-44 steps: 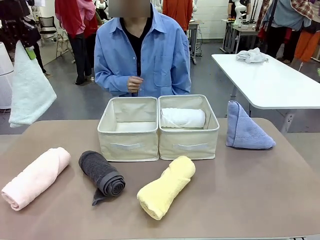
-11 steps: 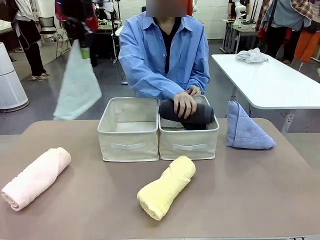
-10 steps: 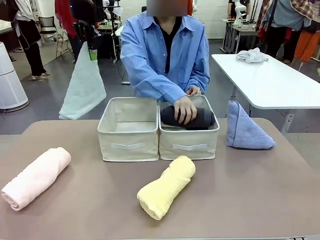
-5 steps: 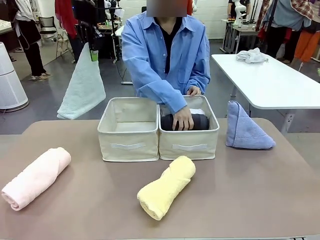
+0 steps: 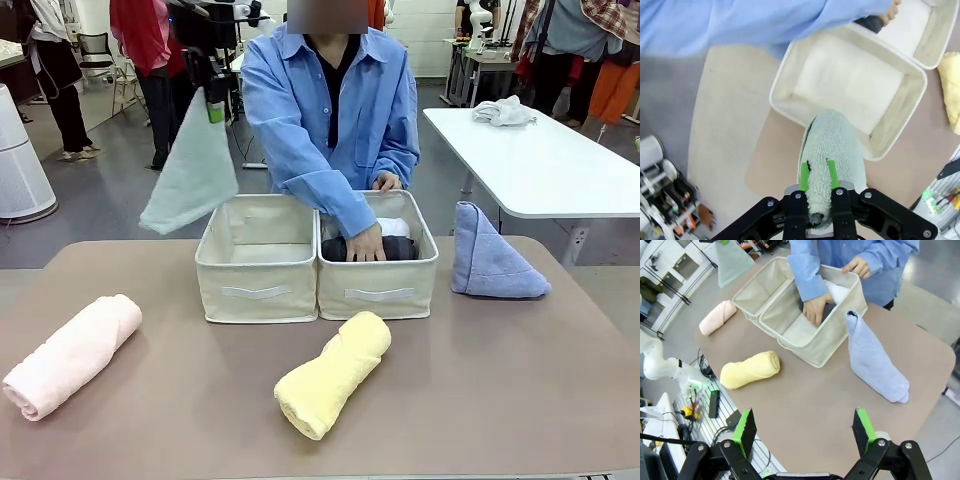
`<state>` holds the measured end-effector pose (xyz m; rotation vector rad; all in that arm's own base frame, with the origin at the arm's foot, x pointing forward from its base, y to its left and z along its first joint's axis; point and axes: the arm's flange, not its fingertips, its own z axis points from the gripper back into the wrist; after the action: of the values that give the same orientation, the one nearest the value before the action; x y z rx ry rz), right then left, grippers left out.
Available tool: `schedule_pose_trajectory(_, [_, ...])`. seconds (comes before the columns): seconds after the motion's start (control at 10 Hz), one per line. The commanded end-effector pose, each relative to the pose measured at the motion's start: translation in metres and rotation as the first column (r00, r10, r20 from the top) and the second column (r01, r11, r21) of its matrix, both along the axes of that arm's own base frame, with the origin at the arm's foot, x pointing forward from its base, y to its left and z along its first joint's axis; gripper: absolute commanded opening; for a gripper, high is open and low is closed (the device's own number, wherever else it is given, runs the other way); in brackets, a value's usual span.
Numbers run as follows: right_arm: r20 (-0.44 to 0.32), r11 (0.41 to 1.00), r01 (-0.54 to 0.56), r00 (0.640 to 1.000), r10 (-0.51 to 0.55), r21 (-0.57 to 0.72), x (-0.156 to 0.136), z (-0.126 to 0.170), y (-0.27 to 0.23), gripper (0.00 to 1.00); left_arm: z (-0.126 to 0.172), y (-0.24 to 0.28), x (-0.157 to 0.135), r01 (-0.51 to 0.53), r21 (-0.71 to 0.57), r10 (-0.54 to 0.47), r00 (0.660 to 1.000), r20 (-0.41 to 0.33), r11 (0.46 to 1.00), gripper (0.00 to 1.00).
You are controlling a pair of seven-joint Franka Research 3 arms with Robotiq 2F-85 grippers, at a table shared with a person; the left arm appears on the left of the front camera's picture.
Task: Sort the towels based on their folding style.
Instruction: Pick up one triangle-folded towel and place it in the left Fabric basket.
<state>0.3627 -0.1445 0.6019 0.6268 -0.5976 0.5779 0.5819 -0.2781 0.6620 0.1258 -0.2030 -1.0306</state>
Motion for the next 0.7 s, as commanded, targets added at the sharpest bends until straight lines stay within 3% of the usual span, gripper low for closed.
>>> schedule_pose_trajectory(0.0, [0.011, 1.0, -0.004, 1.0, 0.003, 0.019, 0.001, -0.001, 0.001, 1.0, -0.009, -0.009, -0.012, 0.121, -0.039, -0.121, 0.993, 0.015, 0.992, 0.15])
schedule_pose_trajectory(0.4, [0.011, 1.0, -0.004, 1.0, 0.003, 0.019, 0.001, -0.001, 0.001, 1.0, -0.03, -0.047, -0.009, 0.287, -0.077, -0.283, 0.957, 0.059, 0.955, 0.15])
schedule_pose_trajectory(0.5, [0.011, 1.0, -0.004, 1.0, 0.003, 0.019, 0.001, -0.001, 0.001, 1.0, -0.032, -0.047, -0.011, 0.304, -0.056, -0.303, 0.953, 0.026, 0.951, 0.15])
schedule_pose_trajectory(0.6, [0.011, 1.0, -0.004, 1.0, 0.003, 0.019, 0.001, -0.001, 0.001, 1.0, -0.011, -0.021, -0.034, 0.318, 0.08, -0.308, 0.945, -0.114, 0.945, 0.15])
